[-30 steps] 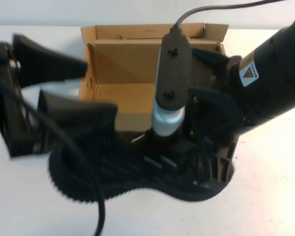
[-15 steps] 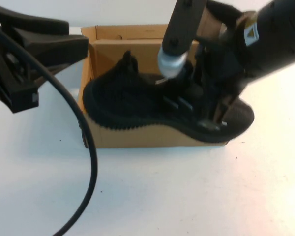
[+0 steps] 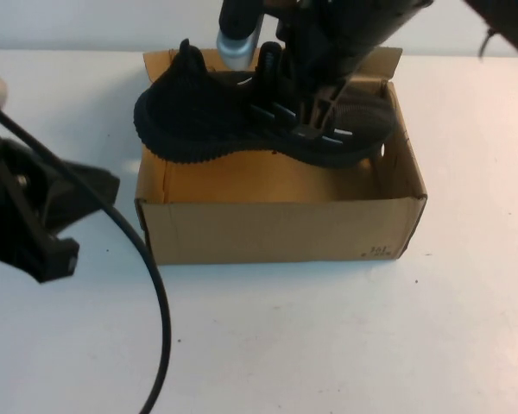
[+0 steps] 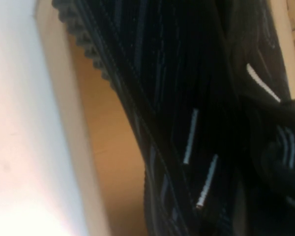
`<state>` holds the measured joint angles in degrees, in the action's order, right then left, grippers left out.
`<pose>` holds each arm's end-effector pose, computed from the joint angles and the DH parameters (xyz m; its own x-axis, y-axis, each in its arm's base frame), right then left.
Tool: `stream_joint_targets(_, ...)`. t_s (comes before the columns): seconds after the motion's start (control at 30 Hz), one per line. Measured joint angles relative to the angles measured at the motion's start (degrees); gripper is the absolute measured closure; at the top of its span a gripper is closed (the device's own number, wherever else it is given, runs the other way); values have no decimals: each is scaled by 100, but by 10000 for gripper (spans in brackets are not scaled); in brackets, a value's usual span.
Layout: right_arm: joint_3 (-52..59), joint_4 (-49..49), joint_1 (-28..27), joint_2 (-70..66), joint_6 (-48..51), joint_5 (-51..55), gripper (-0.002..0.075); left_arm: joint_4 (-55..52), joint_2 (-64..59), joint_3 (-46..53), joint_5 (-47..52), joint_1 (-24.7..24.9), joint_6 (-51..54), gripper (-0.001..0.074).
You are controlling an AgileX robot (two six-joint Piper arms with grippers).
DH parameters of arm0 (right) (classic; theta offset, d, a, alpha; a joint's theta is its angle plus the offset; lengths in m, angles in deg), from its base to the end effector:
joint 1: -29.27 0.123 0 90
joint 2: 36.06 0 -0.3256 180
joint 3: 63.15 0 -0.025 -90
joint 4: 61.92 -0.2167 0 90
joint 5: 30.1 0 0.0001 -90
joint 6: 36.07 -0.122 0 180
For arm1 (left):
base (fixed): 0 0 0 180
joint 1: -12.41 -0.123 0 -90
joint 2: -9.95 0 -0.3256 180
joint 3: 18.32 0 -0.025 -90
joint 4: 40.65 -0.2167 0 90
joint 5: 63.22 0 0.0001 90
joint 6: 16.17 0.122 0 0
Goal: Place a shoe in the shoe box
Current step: Place the shoe in the shoe box
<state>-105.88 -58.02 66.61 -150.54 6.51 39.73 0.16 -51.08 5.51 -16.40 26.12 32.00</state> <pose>0.3295 0.2416 0.4155 -0.0503 -0.9092 -0.4133 -0.8451 0.2593 -0.4675 0.1271 -0.0909 0.3925 -0.3351 0.3553 -0.8726 0.7287 0.6848 -0.0011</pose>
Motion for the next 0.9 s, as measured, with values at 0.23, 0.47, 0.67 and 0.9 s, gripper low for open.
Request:
stream_joint_targets(0.23,-763,-47,-402,-832,218,-272,708,-25,12,511,3,0,-234,736)
stream_joint_targets(0.47,-875,-224,-779,-1509,479,-664,708,-25,12,560,3,0,-234,736)
stream_joint_targets(0.67,-879,-390,-801,-1930,553,-958,708,-25,12,560,-9,0,-234,736)
stream_joint_targets(0.9,-879,-431,-791,-2111,557,-1265,708,-25,12,560,2,0,-234,736)
